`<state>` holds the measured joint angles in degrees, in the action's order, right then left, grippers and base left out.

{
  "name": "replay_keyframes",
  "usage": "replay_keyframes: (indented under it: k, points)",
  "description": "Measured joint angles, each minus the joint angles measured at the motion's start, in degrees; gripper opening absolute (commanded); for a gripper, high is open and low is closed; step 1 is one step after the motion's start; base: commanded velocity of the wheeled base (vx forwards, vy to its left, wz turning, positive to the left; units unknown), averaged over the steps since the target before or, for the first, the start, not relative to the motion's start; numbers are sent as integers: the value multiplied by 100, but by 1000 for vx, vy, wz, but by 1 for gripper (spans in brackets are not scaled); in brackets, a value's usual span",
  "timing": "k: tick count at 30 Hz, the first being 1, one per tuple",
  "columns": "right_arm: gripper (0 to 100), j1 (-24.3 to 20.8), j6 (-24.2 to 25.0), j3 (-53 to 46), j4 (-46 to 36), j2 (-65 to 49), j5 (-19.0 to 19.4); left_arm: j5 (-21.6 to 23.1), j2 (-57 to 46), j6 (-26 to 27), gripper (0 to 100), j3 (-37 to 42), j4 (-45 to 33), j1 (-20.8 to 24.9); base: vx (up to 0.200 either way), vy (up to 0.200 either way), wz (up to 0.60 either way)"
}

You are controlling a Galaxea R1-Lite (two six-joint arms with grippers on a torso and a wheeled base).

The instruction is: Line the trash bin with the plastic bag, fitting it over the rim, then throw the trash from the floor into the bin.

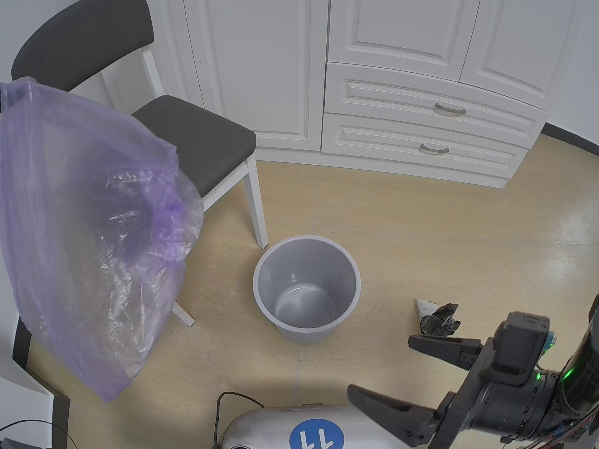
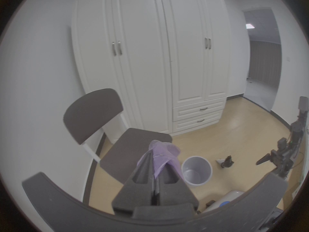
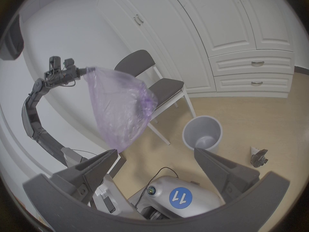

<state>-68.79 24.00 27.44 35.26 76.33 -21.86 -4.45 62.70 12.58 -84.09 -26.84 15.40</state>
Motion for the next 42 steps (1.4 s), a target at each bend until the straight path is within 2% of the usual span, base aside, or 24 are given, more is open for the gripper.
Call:
replay_keyframes:
  k: [4, 8, 14, 18, 24, 28, 42]
  points:
    - [100, -140, 18, -118, 345, 208, -4, -290, 124, 9, 0, -96, 2, 601, 0, 0, 0]
    - [100, -279, 43, -228, 624, 380, -37, -1026, 358, -11, 0, -362, 16, 1141, 0, 0, 0]
    - [100, -516, 330, -302, 746, 630, -66, -1419, 900, -207, 0, -1003, 282, 1521, 0, 0, 0]
    - [100, -731, 533, -316, 1023, 857, -67, -1588, 1304, -446, 0, -1418, 460, 1637, 0, 0, 0]
    - [100, -1086, 555, -219, 1552, 1421, -96, -1908, 1820, -785, 0, -1991, 503, 1676, 0, 0, 0]
    - [100, -1261, 555, 148, 1809, 2061, -307, -1998, 2121, -939, 0, -2327, 512, 1680, 0, 0, 0]
    - [100, -1073, 853, 2194, 1921, 3941, -936, -2349, 2410, -1084, 0, -2578, 530, 1925, 0, 0, 0]
